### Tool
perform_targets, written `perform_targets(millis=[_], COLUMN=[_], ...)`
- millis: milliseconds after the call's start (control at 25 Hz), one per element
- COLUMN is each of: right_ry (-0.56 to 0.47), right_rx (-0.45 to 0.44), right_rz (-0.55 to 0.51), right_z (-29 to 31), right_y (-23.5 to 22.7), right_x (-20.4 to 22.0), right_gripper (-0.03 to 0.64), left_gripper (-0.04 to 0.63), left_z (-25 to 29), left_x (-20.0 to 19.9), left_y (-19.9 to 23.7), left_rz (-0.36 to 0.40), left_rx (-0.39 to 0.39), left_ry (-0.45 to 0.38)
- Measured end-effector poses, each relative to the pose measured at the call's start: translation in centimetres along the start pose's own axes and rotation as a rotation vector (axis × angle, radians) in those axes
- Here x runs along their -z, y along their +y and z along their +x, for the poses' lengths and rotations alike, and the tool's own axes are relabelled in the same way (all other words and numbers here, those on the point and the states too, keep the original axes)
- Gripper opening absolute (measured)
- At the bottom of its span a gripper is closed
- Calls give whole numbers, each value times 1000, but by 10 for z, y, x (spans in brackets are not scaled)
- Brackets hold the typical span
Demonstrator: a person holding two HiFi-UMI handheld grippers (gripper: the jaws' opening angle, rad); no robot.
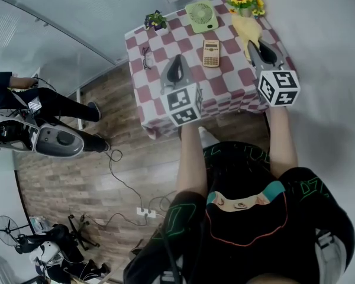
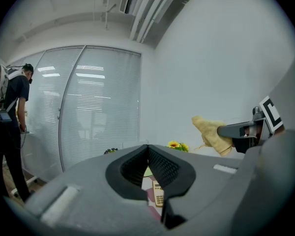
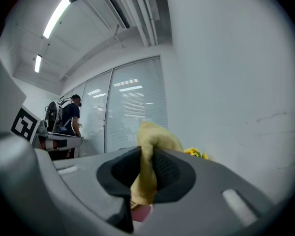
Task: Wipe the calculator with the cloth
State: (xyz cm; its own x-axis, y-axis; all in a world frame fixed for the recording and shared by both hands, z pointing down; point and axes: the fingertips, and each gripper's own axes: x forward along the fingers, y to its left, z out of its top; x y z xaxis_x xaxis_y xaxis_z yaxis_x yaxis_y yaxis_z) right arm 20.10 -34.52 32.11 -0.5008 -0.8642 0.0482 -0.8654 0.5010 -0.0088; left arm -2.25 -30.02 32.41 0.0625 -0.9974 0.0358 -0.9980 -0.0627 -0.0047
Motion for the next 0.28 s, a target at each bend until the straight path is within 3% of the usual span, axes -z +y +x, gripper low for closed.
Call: perform_targets(millis=[280], right_ry=[-15], right_rx=[-11], right_rz=[-22], right_z=[6], right_y=[-3], right_x=[-6], right_gripper=[64], left_gripper=[9], left_z=[6], left_x=[-3], left_y=[-1], left_rz=[11], left_rx=[2], left_ry=[-8])
